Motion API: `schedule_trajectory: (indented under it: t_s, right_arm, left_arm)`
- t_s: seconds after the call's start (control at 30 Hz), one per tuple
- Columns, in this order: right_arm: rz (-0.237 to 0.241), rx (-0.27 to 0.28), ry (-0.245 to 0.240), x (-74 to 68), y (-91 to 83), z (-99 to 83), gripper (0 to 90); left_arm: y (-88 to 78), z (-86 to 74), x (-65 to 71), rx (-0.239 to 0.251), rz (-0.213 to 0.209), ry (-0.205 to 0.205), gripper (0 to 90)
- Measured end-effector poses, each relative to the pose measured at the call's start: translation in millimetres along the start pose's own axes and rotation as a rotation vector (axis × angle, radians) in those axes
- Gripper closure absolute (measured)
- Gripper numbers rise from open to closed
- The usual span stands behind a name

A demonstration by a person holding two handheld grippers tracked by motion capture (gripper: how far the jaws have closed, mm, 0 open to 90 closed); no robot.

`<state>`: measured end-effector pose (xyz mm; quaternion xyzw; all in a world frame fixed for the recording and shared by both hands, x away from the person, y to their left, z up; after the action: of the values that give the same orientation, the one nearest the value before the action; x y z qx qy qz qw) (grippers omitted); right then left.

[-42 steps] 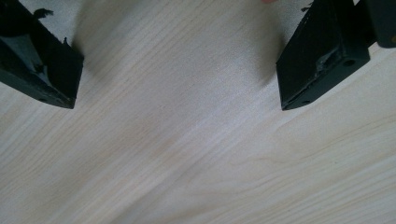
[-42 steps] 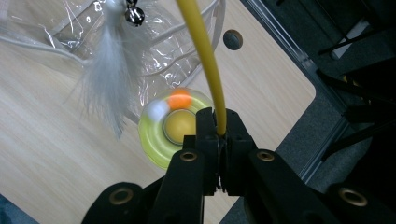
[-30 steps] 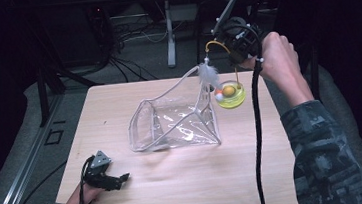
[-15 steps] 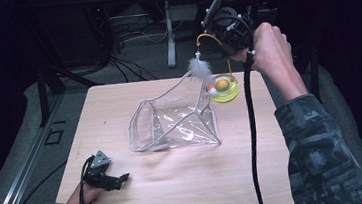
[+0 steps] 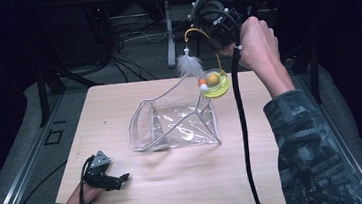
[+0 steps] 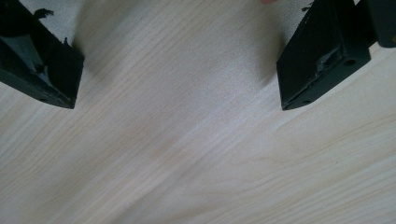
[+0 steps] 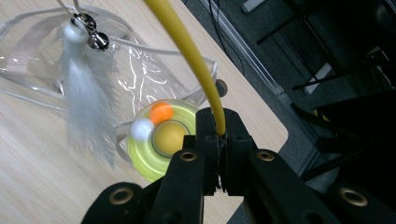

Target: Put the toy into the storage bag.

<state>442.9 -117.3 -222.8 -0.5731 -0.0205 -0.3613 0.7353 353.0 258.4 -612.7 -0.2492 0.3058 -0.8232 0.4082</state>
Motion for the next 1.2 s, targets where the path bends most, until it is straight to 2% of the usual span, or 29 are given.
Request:
schedule_trajectory:
  t_s: [0.8, 1.2]
  right_arm:
    - [-0.004, 0.049, -0.025, -16.8, 15.7, 38.4, 87.6]
    - [0.033, 0.072, -0.035, -27.9, 29.0, 53.8, 87.6]
  left_arm:
    - [0.2, 0.1, 0.1, 0.0, -0.001, 0.0, 0.2]
    - [0.2, 0.0, 0.2, 0.001, -0.001, -0.001, 0.3]
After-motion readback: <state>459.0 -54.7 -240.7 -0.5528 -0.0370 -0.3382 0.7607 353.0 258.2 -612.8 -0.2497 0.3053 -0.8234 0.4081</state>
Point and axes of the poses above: each handheld gripper's, and its own axes: y roughly forward along the jaws, z roughly out of its top, x roughly to its right, the point moved 3 cm from there along y, roughly forward along the jaws, and after that the axes turned 13 degrees about -y, right-handed, at the moved point
